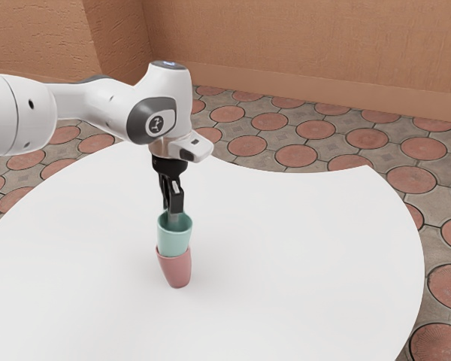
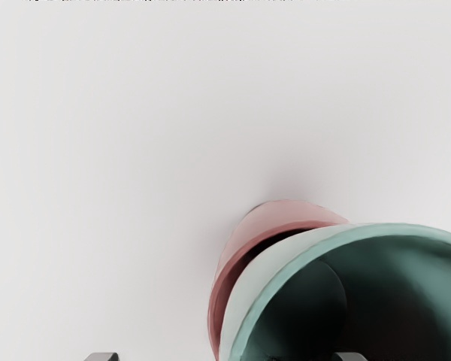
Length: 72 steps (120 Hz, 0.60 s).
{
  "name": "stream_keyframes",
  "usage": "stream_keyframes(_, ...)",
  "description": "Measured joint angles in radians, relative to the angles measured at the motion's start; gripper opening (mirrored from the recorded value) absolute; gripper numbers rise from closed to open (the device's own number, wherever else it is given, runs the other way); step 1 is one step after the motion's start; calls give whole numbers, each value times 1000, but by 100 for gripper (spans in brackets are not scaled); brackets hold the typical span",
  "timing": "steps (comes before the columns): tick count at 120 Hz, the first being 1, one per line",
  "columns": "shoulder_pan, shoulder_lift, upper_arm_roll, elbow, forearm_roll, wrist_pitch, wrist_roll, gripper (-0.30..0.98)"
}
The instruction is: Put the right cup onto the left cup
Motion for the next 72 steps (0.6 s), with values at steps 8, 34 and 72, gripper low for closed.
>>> stream_keyframes(8,-2,-5,0,1,0,-1,-3,45)
stream_keyframes(34,-2,-23,5,36,1,-12,6,60)
stream_keyframes(72,19,-118,67,133,22,-86,103,67)
